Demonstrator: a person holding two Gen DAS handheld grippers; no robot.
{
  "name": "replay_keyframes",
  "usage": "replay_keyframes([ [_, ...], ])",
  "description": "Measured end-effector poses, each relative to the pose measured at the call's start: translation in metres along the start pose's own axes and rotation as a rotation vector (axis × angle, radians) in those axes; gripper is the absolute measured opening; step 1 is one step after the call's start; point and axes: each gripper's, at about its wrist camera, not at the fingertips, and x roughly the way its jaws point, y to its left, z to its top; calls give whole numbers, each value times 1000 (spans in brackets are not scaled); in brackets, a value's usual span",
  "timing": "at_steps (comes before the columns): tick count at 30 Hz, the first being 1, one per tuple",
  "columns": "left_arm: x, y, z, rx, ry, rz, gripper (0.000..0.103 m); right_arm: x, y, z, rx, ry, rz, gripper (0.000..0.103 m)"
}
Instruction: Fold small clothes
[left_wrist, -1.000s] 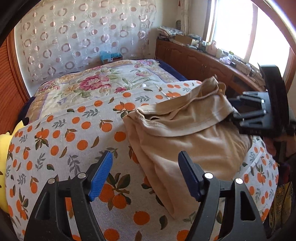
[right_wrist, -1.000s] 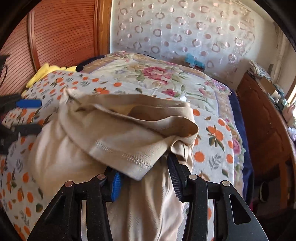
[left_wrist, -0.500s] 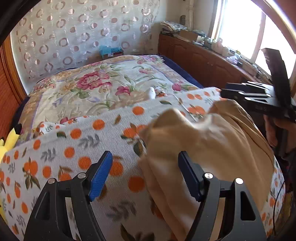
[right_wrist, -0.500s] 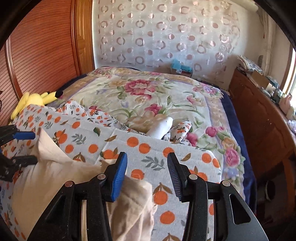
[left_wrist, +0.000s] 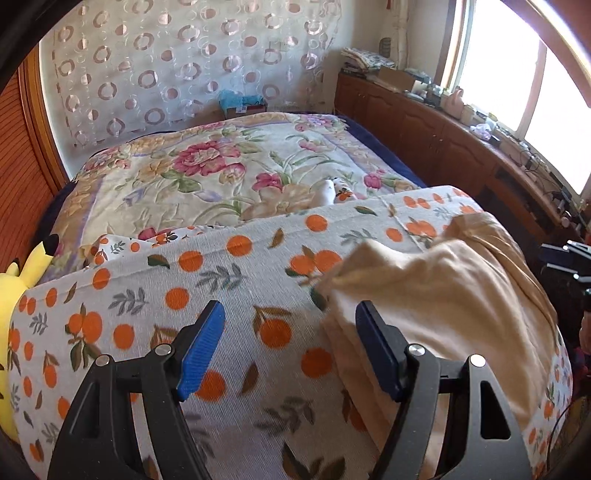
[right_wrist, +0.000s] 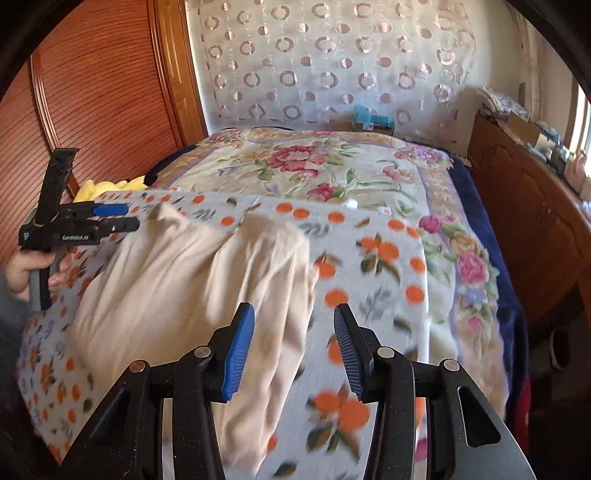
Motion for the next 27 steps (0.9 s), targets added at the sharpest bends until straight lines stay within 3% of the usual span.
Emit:
replay_keyframes([
  [7,-27,-28,-28,55,0,-48,74,-31,11,-40,19,55,59,47],
  [11,-28,-45,-42,67,18,-95,74,-26,13,-52,0,102,71,45],
  [13,-24,-52,-45,95,29,-67,74,-25,10,-51,-4,117,79,35],
  [15,-18,-55,-46,115,38,-25,74,-23,9,-48,-32,120,85,5],
  [18,-9,-51,-48,110,64,5,74,-38,4,-48,-51,124,19,1],
  [20,-7,-43,-48,83,72,-15,74,-51,-8,-48,-37,125,-21,1],
  [27,-8,-44,-49,72,64,-15,74,-56,-19,-44,-2,102,-38,1],
])
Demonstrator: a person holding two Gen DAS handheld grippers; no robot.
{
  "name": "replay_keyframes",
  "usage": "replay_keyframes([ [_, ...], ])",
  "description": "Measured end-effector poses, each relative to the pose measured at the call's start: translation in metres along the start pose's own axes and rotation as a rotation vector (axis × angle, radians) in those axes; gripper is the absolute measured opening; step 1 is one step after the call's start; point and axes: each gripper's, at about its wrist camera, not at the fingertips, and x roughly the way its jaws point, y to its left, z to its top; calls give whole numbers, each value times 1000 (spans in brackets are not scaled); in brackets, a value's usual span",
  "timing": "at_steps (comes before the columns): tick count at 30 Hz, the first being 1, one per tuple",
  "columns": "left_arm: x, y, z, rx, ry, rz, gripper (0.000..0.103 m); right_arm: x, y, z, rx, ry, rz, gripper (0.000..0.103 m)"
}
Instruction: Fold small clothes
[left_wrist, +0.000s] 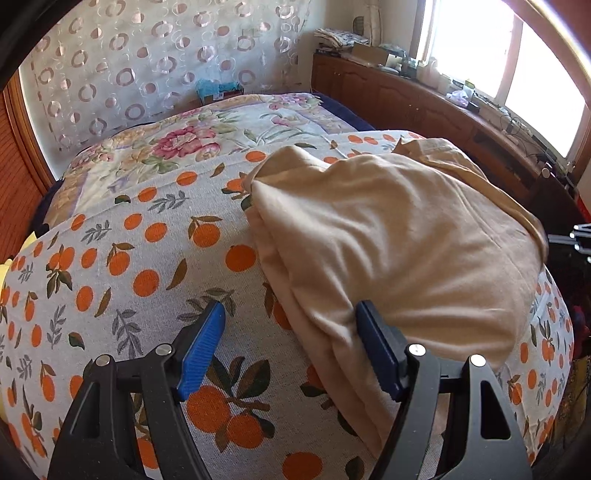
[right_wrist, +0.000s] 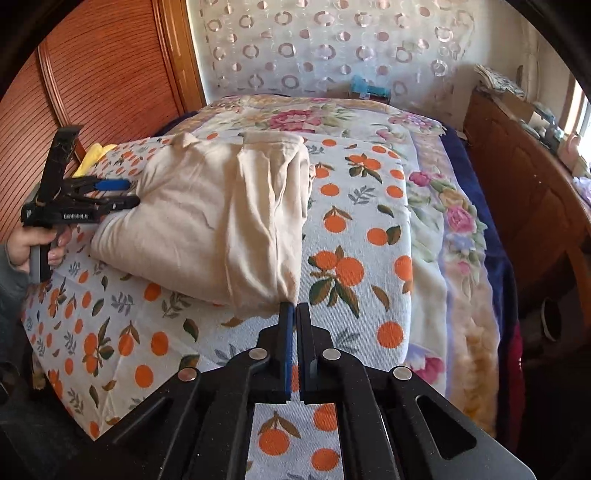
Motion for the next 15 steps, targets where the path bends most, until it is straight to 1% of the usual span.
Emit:
replay_keyframes([
  [1,0,0,0,-3,0,-4,74,-1,-1,0,18,-23,-21,1],
  [2,1,0,0,-3,2,-4,74,-2,-3,2,36,-41,-21,4],
  [4,-1,0,0,-4,-2,-5,74,-4,-1,9,56,-82,1,12],
  [6,-1,-1,2,-5,-5,-7,74,0,6,16,39,-100,-6,37],
  [8,-1,0,6,-5,-8,-10,74,9,17,25,24,-117,35,49],
  [9,-1,0,7,-2,-9,-7,74,15,22,28,18,-116,47,49],
  [13,5,-3,8,14,6,7,74,44,40,36,-33,-59,70,49],
  [14,6,-3,7,13,10,6,74,49,43,38,-51,-44,58,44],
  [15,7,-3,7,10,12,5,74,53,42,38,-72,-34,37,12],
])
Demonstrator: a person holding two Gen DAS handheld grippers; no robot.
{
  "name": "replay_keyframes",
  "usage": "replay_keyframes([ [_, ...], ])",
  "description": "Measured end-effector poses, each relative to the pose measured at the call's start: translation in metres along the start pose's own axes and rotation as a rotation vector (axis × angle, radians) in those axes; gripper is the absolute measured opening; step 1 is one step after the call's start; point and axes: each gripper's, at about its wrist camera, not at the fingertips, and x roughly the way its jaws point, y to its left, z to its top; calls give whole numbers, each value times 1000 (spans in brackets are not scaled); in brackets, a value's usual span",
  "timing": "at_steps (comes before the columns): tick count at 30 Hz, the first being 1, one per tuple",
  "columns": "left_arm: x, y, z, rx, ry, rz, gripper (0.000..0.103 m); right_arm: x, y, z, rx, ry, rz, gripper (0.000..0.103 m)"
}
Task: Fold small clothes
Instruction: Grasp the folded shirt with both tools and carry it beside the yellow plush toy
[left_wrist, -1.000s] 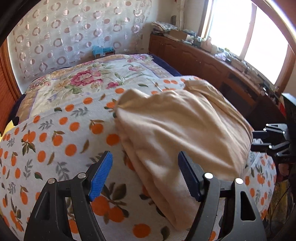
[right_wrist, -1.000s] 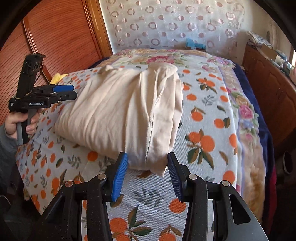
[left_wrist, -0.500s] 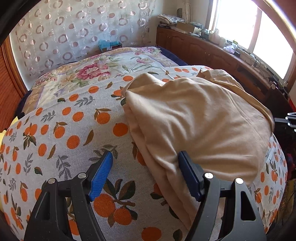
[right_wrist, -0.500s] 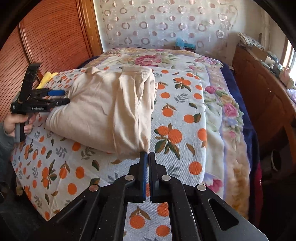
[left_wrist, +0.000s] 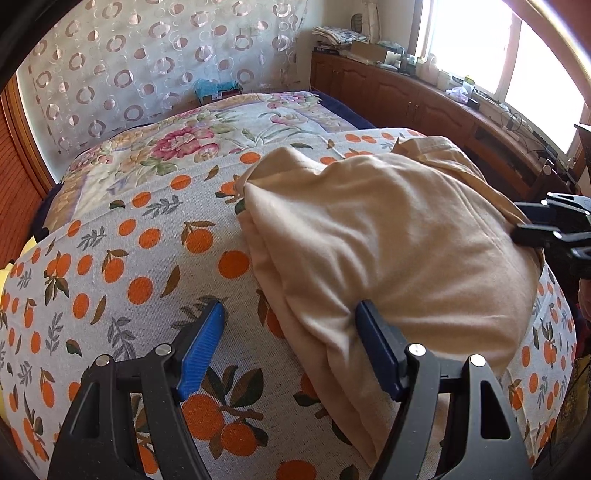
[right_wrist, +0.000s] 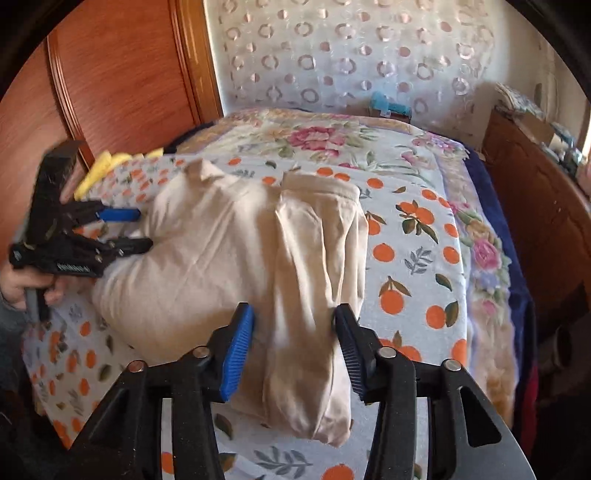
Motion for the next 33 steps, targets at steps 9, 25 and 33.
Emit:
replay_keyframes([
  [9,-1,5,-2,-12,2,-14,74,-41,-79,-7,187,-96,-220,11],
  [25,0,14,5,-126,6,-167,48,47,-71,16,205,33,133,65],
  [33,-1,-5,10,-90,0,-162,16,51,-62,18,130,41,136,33],
])
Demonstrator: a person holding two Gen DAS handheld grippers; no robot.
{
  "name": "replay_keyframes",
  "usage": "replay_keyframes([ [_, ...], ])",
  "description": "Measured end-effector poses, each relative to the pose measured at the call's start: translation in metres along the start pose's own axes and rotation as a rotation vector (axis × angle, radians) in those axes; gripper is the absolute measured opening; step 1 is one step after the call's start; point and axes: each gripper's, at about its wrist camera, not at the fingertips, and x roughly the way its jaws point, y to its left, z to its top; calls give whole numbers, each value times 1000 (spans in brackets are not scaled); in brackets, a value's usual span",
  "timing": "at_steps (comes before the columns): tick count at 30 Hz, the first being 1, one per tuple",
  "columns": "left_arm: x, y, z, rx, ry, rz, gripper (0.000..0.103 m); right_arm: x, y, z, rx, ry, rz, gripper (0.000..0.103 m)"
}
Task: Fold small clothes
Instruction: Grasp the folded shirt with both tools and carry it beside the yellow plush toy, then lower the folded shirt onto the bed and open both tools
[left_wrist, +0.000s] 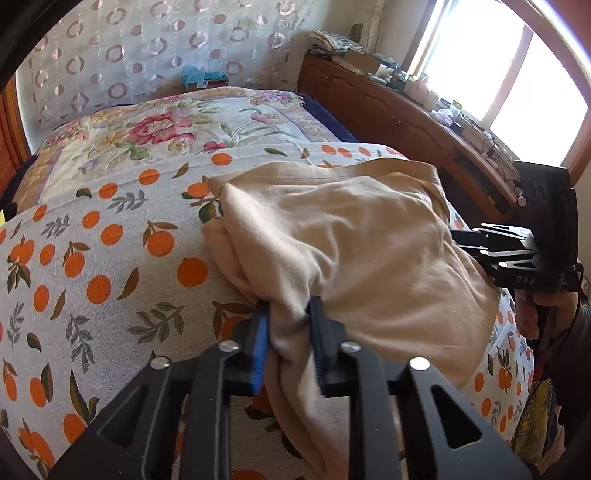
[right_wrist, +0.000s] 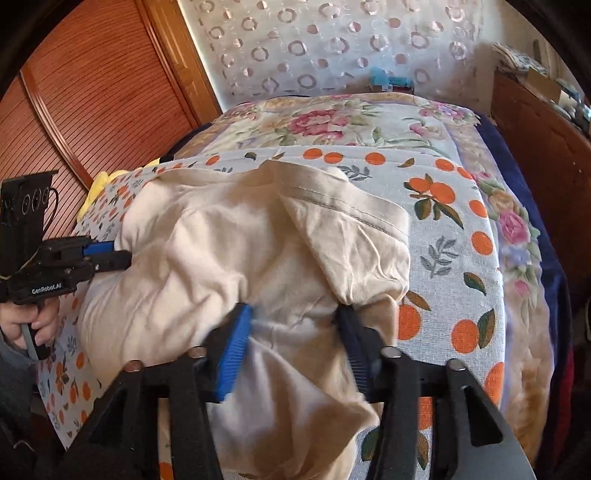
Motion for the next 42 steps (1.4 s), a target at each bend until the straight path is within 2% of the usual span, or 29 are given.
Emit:
replay_keyframes([
  [2,-3,-2,1,19,-10,2,11,-1,2,0,-19,13,28,20],
  [5,-12,-7,0,42,-36,0,10,-2,14,2,-83,3,-16,15],
  [13,-65,-5,-4,52,-143,-43,10,-35,41,20,-147,-115,-23,13],
  [19,-125,29,-18,-4,-266,-4,9,-47,97,58,-293,-190,-3,13],
  [22,-158,54,-28,-55,-326,38,9,-36,133,84,-368,-207,23,13],
  [28,-189,112,-53,-159,-376,195,9,31,226,148,-541,-213,80,12],
  [30,-191,131,-60,-196,-381,247,9,62,258,165,-578,-204,93,12],
  [36,-178,189,-82,-327,-343,329,9,161,344,206,-654,-146,120,12],
  [39,-166,212,-97,-384,-311,370,9,207,364,218,-662,-113,119,13],
  [41,-159,222,-105,-416,-290,382,9,237,361,232,-640,-89,106,14],
  [42,-156,224,-110,-426,-280,389,9,248,363,238,-623,-78,95,22],
])
